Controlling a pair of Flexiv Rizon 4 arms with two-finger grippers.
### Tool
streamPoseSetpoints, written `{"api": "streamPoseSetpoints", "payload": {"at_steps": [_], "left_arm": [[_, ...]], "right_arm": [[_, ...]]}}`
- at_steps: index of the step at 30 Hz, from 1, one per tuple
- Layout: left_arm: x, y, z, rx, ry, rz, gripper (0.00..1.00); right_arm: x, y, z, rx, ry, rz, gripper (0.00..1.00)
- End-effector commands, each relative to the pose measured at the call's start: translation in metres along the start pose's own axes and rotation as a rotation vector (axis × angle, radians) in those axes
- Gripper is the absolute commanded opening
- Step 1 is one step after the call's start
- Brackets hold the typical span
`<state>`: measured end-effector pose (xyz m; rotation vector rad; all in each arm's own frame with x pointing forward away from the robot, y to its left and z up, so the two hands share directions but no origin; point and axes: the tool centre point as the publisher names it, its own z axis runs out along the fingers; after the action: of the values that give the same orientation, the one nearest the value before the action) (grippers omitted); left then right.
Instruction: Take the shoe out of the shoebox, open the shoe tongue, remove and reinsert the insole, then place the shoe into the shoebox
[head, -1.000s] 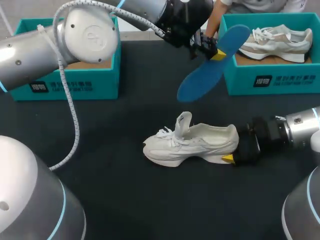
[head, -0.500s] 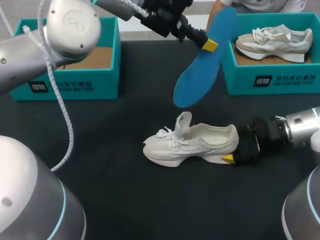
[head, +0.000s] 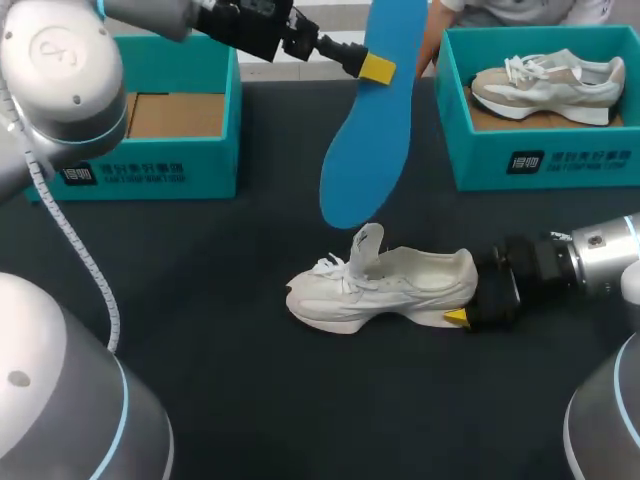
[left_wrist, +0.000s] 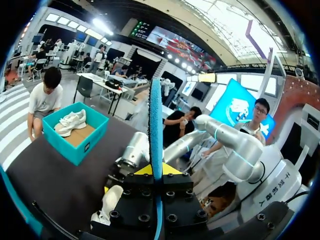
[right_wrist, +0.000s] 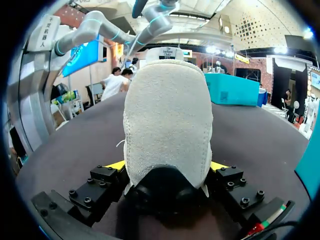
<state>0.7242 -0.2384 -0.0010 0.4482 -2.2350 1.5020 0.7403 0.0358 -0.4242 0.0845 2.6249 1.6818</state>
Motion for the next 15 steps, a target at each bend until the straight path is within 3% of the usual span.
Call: {"api": "streamPoseSetpoints", "payload": {"at_steps": [1,15], "left_arm": [[0.018,0.011,-0.026,0.047,0.008,-0.012,0.0],[0.065,0.019,-0.046,0.077,0.081,-0.197,0.0]], "right_arm": [[0.0,-0.003,0.003,0.004,-0.001,0.0,0.0],[0.0,-0.003,0.003,0.004,-0.001,0.0,0.0]]}}
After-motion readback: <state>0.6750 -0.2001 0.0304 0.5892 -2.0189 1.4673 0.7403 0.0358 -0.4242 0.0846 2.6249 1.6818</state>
